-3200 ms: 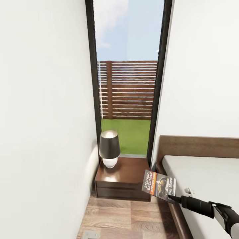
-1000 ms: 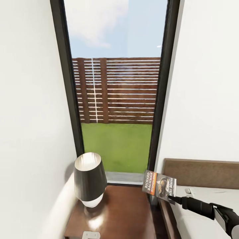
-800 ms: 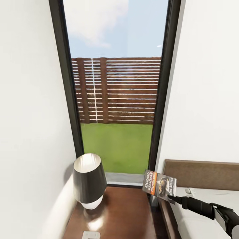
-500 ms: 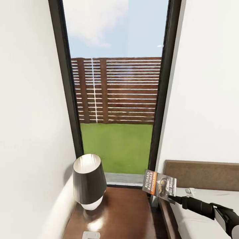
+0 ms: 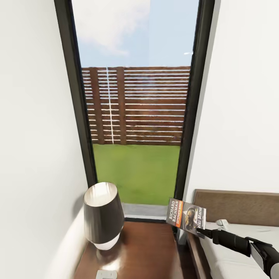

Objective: In the bedroom, move the book from the bed onto either nightstand, and place the two sandals side by side next to the bed.

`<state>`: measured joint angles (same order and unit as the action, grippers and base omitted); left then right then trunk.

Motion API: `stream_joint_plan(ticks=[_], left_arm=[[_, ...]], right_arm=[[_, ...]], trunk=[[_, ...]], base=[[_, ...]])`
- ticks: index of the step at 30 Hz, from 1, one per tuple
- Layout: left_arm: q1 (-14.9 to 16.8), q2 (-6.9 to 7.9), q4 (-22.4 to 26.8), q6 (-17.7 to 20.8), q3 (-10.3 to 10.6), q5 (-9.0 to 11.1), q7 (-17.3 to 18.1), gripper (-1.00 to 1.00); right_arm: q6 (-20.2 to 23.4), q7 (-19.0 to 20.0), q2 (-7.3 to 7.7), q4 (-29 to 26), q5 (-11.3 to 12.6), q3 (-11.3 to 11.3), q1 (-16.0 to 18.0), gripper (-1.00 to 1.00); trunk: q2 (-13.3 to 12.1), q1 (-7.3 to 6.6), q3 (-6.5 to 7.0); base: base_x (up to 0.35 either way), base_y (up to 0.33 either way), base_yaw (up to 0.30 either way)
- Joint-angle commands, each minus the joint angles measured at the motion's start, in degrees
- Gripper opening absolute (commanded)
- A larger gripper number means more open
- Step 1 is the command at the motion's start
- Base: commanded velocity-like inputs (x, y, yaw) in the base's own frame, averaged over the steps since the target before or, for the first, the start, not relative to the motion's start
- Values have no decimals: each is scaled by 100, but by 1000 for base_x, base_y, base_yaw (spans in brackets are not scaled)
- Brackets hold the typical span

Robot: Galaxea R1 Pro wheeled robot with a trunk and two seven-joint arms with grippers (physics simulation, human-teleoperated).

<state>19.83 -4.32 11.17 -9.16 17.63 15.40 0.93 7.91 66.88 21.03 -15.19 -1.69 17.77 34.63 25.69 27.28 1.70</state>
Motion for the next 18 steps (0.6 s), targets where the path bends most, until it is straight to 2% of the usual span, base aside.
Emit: stream_joint_plan(ticks=[1, 18], left_arm=[[4, 1, -10, -25, 39, 60, 9, 100], [4, 1, -10, -25, 39, 60, 7, 100]], right_arm=[[59, 26, -2, -1, -16, 42, 2, -100], [57, 25, -2, -1, -16, 42, 0, -100]], trunk=[[3, 4, -2], [3, 4, -2]], base=[[238, 40, 0], [178, 24, 0]])
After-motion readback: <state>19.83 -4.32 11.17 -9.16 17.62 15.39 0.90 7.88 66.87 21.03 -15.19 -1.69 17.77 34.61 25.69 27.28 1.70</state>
